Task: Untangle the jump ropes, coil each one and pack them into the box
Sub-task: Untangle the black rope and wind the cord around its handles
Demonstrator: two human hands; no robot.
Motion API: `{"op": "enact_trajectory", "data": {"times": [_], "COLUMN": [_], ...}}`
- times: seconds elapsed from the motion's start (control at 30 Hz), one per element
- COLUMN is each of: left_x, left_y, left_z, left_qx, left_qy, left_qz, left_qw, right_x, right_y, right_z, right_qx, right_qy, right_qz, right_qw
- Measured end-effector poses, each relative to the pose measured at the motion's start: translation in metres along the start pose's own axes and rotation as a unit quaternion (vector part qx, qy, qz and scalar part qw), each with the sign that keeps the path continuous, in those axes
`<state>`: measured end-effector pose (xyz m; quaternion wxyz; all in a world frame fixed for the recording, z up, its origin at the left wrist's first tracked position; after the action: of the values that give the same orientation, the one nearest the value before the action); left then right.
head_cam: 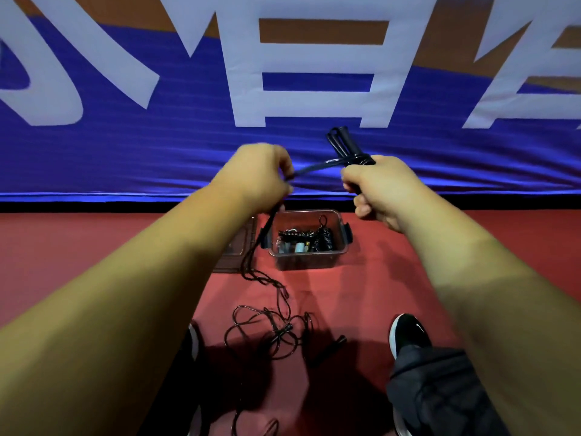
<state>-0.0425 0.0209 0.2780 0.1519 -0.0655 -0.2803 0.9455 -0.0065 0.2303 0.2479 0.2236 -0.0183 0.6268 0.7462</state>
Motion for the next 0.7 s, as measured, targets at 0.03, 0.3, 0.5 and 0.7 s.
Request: {"op": "enact_trajectory", "data": {"times": [0.03, 0.3, 0.5, 0.7], "left_x": [0.002, -0.007, -0.004, -0.016], "left_y": [0.0, -0.023, -0.024, -0.019], "left_z": [0.004, 0.018, 0.024, 0.021], "left_qx": [0.024, -0.293, -0.439, -0.449], "left_qy": [-0.086, -0.238, -0.124, 0.161], "left_qz": [-0.01, -0.053, -0.054, -0.058], "left_qw": [0.996, 0.925, 0.888, 0.877], "right_x": [0.0, -0.003, -0.001, 0.005], "right_y": [0.001, 0.003, 0.002, 0.003], "right_z": [-0.001, -0.017, -0.019, -0.009], "right_qx": [0.014, 0.067, 0.077, 0.06], "right_qy": [0.006, 0.054, 0.055, 0.029], "right_qz": [0.001, 0.008, 0.007, 0.021], "right_qw": [1.0, 0.996, 0.996, 0.998]}}
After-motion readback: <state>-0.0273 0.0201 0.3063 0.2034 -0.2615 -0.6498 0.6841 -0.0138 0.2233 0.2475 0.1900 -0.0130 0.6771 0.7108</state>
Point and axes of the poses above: each hand's wrist, its own x-axis towards the middle knuckle, its own z-axis out of the back of the hand, y = z × x, the point moved 3 cm from there along x, towards the middle knuckle, and after that the axes turned 2 degrees about -z, right-handed, at the moved point
